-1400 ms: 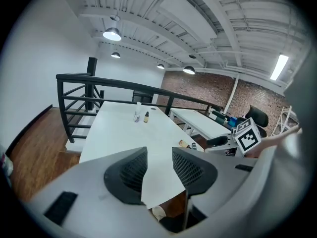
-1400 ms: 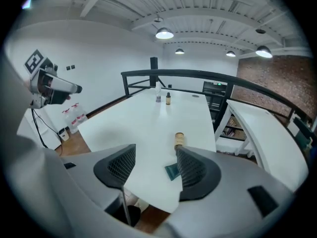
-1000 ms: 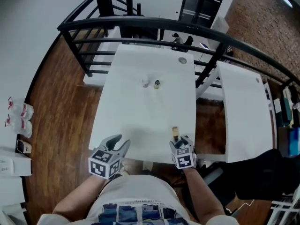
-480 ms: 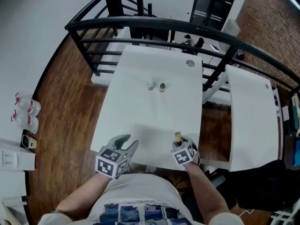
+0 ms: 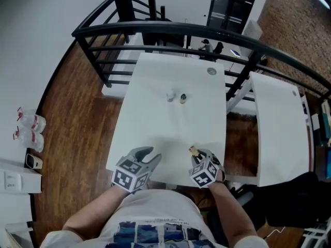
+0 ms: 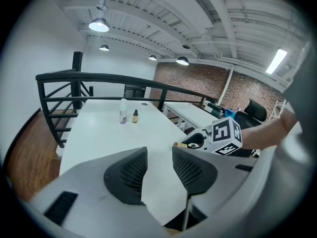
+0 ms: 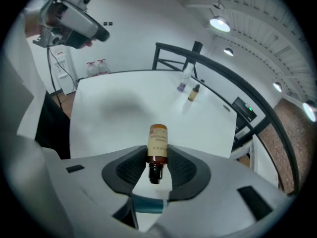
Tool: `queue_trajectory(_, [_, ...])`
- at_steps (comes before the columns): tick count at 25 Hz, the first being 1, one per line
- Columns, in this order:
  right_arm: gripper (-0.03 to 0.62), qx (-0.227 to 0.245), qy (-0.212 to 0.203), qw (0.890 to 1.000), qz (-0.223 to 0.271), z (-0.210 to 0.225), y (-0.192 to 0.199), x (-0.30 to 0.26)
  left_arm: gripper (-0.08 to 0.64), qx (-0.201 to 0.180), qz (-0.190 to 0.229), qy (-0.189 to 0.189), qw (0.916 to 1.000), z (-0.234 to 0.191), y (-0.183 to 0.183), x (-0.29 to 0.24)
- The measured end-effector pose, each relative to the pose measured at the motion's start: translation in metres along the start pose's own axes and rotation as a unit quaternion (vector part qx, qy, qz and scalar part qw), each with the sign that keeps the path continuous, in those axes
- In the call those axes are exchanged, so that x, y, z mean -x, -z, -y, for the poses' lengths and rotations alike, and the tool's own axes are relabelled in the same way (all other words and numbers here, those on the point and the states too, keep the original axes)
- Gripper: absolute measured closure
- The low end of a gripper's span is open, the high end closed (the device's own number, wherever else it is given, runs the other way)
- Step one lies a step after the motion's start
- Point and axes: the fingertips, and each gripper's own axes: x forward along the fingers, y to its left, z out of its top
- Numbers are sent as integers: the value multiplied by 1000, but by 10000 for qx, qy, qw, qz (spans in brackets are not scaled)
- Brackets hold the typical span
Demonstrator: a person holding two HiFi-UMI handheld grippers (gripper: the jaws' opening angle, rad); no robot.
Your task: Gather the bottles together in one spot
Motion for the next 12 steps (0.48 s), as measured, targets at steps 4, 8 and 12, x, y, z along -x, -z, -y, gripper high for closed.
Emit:
queue_trajectory(4, [460,488,-125,9961,724,-25,-62,41,405,-18,-210,659,9976,6,3,-7])
queue_trajectory(8, [460,1008,-275,9843,1421,-52,-117,83,371,435,-231,1488,9876,15,-1,-11])
queue_trajectory(12, [460,1234,-283,9776,1682,-69,-146,105,345,940,-91,2360,9671,25,-14,-3])
